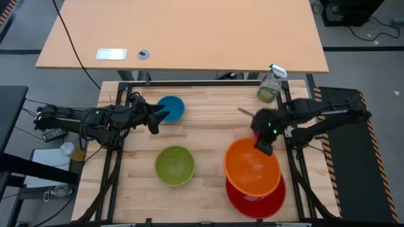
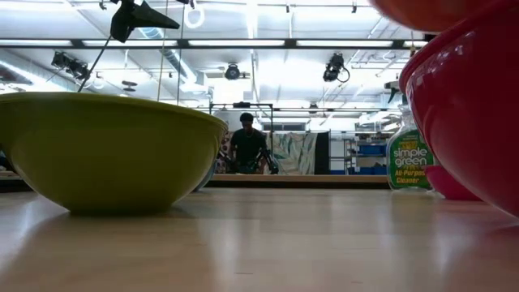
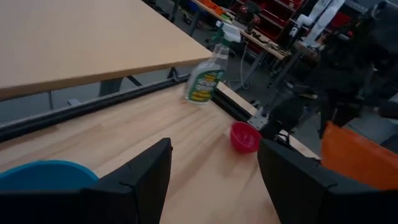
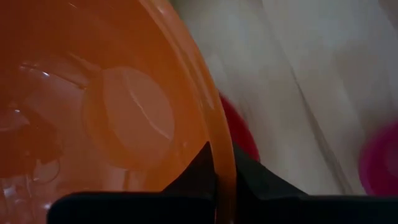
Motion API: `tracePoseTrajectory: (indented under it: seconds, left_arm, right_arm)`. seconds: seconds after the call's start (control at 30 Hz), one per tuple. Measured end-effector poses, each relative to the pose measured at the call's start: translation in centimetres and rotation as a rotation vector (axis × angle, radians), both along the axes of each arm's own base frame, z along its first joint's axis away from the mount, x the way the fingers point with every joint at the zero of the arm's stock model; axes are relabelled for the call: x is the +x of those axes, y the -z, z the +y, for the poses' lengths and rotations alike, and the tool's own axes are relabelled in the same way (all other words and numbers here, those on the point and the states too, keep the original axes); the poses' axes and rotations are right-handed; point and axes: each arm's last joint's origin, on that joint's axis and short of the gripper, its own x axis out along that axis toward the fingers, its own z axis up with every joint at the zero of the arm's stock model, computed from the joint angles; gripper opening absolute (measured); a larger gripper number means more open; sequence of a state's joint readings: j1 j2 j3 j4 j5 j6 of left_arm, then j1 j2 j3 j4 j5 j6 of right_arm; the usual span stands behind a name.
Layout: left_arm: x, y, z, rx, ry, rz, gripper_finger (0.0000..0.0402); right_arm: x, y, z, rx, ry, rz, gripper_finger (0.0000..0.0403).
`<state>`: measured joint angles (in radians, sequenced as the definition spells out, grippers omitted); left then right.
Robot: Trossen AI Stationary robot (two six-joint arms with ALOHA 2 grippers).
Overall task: Nest bowls inside each other
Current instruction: Stack the orange bowl on the red bowl
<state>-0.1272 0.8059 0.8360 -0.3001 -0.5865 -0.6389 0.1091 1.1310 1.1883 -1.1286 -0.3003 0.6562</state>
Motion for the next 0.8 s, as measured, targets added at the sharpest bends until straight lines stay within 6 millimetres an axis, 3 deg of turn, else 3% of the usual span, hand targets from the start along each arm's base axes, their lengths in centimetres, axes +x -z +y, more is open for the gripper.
tracePoseTrajectory:
  seconds: [0.27,0.57,0.8]
  left_arm:
    - [0.0,0.0,0.0,-0.001,0.001,0.003,0.0242]
    - [0.0,0.1,0.0,0.02,0.007,0.016,0.0242]
    - [0.0,0.2,0.0,0.024,0.008,0.03,0.0242]
  right_arm:
    - [-0.3,2.2,3.1,-0.207,-0.119,0.212,0.0027]
    - [2.0,5.2,4.6,-0.327,-0.207,0.359,0.0027]
    - [3.4,7.1,4.9,-0.404,-0.18,0.445,0.0027]
